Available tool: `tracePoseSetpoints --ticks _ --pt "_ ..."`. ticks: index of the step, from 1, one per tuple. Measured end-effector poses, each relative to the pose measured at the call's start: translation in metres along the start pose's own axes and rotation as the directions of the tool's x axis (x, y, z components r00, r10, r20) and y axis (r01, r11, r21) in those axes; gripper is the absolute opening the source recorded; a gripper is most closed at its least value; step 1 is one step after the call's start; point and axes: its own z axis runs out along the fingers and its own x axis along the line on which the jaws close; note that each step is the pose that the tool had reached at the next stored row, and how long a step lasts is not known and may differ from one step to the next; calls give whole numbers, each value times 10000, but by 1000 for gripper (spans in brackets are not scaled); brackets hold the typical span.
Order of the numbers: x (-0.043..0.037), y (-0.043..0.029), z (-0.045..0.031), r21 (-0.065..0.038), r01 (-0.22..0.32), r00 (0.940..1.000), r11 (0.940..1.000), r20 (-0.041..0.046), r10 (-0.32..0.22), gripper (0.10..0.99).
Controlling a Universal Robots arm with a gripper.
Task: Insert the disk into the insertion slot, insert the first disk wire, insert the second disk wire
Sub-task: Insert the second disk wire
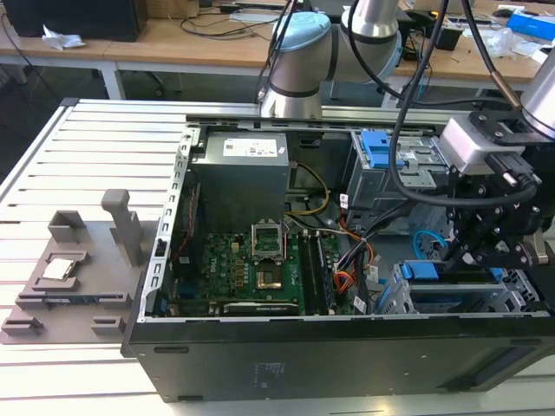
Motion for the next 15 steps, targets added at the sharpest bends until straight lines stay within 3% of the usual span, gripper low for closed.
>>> tracePoseSetpoints --ticks 6,11,15 --pt "2 1 -29 4 -2 10000 10000 14 2 165" --pt "2 1 -39 -2 -583 9983 9983 29 583 165" --pt "17 1 -16 -9 -601 9982 9982 26 601 165"
